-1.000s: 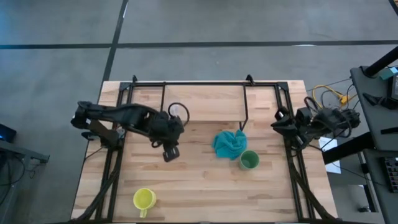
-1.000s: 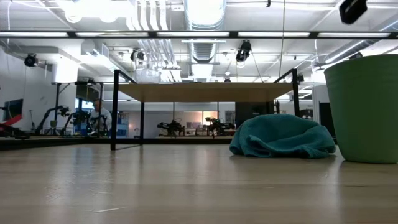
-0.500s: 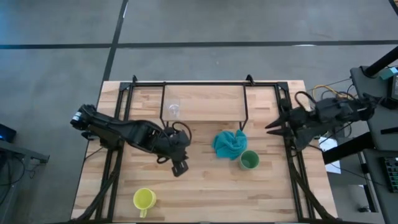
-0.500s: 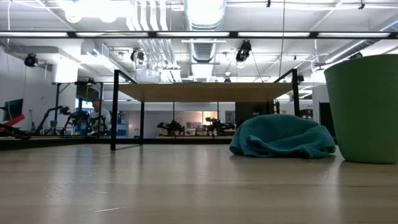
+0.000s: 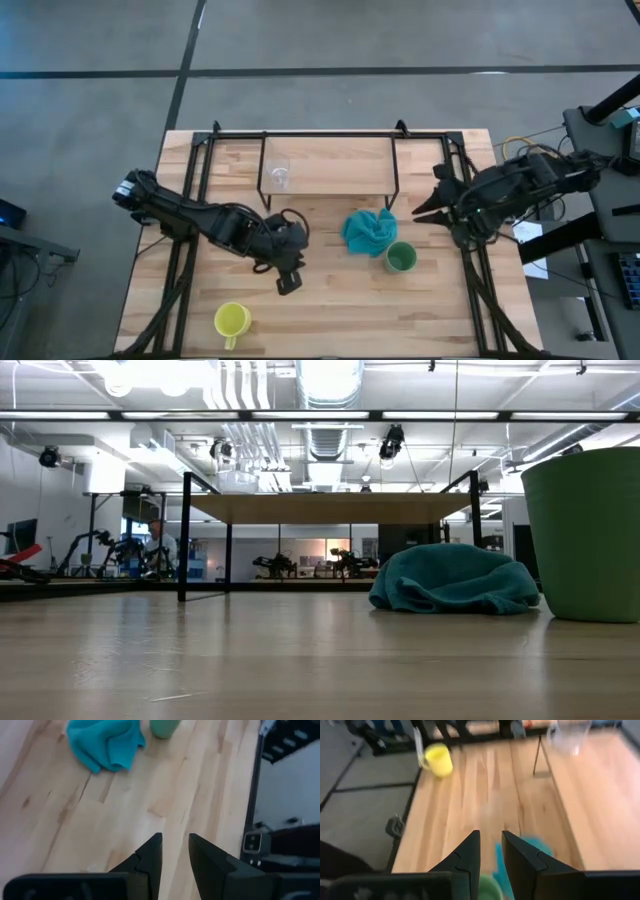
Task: Stack small to large cups/mugs on shelf
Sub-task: Put the green cup on the shelf
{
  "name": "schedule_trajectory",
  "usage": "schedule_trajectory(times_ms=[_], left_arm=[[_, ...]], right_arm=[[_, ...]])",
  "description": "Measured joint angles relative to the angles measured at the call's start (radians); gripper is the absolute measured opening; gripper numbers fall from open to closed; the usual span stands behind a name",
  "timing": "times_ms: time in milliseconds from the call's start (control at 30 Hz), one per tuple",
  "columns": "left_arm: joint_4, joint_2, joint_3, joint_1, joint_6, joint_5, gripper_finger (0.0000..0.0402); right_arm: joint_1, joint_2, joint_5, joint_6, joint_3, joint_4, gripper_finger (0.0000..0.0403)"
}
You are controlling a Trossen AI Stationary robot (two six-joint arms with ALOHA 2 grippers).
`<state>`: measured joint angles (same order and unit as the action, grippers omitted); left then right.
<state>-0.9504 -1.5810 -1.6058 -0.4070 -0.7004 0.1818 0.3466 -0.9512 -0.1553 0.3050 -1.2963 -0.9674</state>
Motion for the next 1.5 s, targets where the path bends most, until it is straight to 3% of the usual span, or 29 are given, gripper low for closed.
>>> schedule_trajectory(times_ms=[300,500,800,1067,1267,1500], left_arm=[[0.066,0.008,0.0,-0.027,0.109,0.0,0.0081],[0.107,0.011,-0.022,-0.035,0.197,-0.002,0.0081],[0.105,0.014,-0.022,-0.034,0.262,-0.001,0.0081],[0.105,0.026,-0.022,-0.046,0.263,-0.006,0.0081],[0.104,0.03,-0.022,-0.047,0.263,-0.006,0.0081],[0.104,0.031,-0.022,-0.047,0.263,-0.006,0.0081]], right_arm=[[0.0,-0.153,0.049,0.267,-0.003,-0.238,0.0075],[0.0,-0.26,0.066,0.344,-0.003,-0.257,0.0075],[0.0,-0.417,0.087,0.402,-0.002,-0.26,0.0078],[0.0,-0.511,0.084,0.395,-0.002,-0.359,0.012],[0.0,-0.541,0.086,0.405,-0.002,-0.388,0.0151],[-0.008,-0.538,0.105,0.454,-0.002,-0.425,0.0155]])
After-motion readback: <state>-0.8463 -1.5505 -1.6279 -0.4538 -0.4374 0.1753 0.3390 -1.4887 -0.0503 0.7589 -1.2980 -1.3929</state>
